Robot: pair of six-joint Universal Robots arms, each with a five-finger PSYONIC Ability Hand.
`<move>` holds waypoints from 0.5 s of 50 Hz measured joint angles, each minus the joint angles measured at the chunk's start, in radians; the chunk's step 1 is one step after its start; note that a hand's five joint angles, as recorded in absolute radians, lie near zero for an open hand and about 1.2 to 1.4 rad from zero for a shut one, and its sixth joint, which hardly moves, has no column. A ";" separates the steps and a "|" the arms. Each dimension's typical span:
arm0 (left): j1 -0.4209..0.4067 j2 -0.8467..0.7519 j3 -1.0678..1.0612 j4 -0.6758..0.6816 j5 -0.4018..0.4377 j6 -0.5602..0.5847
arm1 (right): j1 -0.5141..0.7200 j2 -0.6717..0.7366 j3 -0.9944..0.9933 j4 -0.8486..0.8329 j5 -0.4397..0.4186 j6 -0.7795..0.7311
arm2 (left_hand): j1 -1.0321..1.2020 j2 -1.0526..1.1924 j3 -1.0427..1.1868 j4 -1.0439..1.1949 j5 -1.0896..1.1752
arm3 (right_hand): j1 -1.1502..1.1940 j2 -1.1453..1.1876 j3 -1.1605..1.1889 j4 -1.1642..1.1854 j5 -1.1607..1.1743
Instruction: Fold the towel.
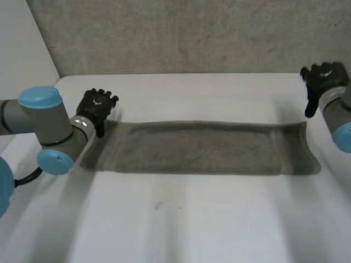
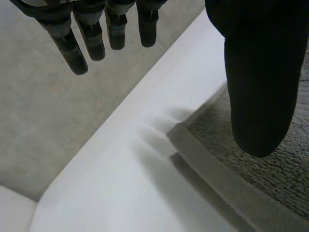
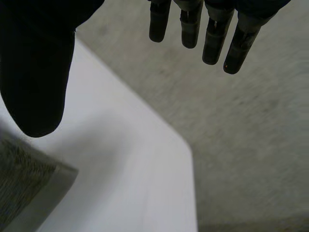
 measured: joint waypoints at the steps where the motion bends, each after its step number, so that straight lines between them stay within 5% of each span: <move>1: 0.001 0.034 -0.033 0.001 -0.013 -0.001 | -0.002 -0.052 0.034 -0.019 -0.001 0.022 | -0.007 -0.012 -0.012 -0.012 -0.009 | 0.000 0.000 0.000 0.000 0.000; 10: 0.005 0.262 -0.292 0.008 -0.033 -0.007 | -0.013 -0.295 0.272 -0.061 -0.064 0.056 | -0.019 -0.022 -0.021 -0.022 -0.014 | -0.001 0.000 0.000 0.000 0.000; 25: 0.006 0.519 -0.676 0.098 -0.026 -0.191 | -0.099 -0.394 0.696 -0.051 -0.243 0.014 | -0.019 -0.023 -0.021 -0.023 -0.015 | 0.208 0.113 0.136 0.117 0.100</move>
